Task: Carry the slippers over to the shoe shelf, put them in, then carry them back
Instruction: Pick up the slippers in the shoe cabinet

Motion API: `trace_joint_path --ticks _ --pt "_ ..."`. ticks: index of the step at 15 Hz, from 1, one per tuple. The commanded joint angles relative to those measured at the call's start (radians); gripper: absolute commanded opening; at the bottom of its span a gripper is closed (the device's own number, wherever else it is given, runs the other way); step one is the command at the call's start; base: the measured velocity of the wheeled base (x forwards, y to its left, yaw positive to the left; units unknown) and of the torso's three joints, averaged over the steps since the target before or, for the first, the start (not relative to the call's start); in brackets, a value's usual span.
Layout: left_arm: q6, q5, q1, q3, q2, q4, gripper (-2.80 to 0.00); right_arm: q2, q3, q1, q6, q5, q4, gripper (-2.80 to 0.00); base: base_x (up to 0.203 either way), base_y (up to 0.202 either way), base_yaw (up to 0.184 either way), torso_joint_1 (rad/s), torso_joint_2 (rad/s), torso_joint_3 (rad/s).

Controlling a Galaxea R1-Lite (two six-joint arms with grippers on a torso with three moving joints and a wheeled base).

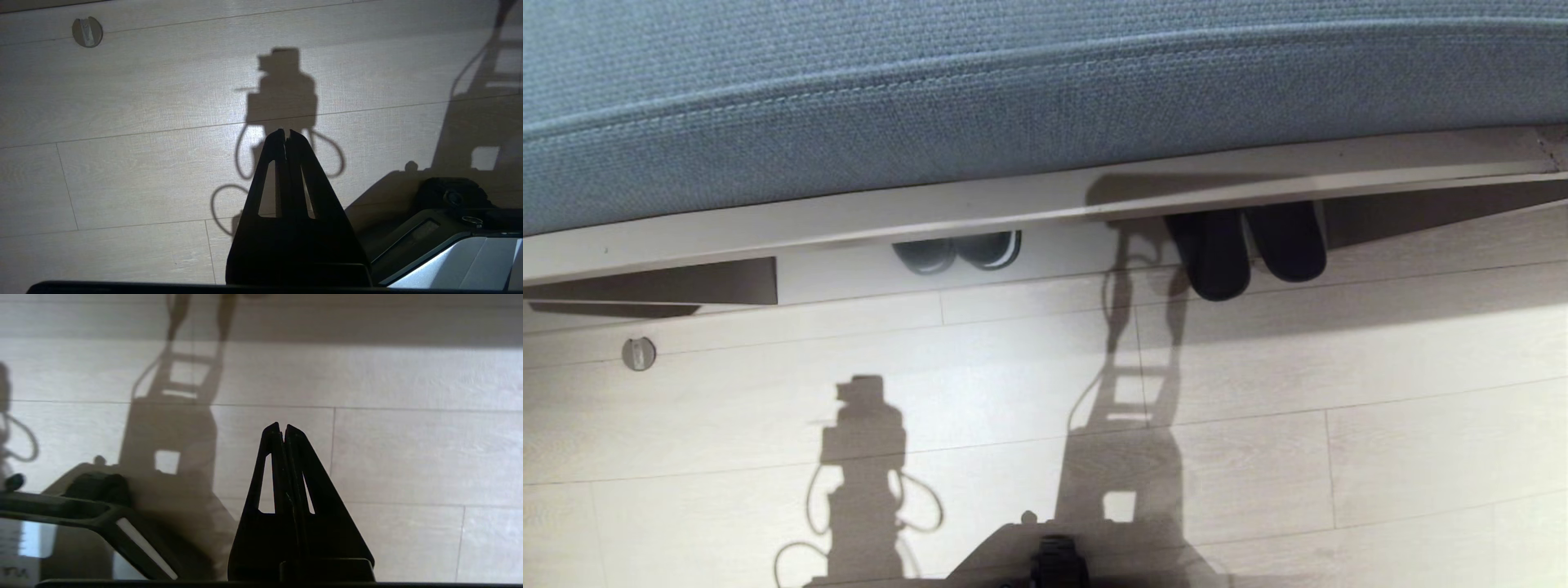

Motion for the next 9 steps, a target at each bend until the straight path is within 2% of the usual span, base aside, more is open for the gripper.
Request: trace_joint_path --ticks 1,3,5,9 --pt "-0.001 0.001 0.000 0.000 0.000 0.000 -2.80 0.053 -0.070 0.000 -0.002 0.031 0.015 -2.80 0.000 0.000 0.000 0.000 0.00 0.000" --pt "-0.001 0.001 0.001 0.000 0.000 0.000 -2.80 0.223 -0.153 0.006 -0.004 0.056 0.001 -2.80 0.000 0.000 0.000 0.000 0.00 0.000" --pt "-0.001 0.001 0.001 0.000 0.000 0.000 -2.80 0.435 -0.204 0.010 -0.005 0.067 -0.106 -2.80 0.000 0.000 0.000 0.000 0.00 0.000" --pt "-0.001 0.001 0.001 0.000 0.000 0.000 -2.80 0.912 -0.261 0.014 -0.006 0.075 -0.477 -2.80 0.000 0.000 0.000 0.000 0.00 0.000"
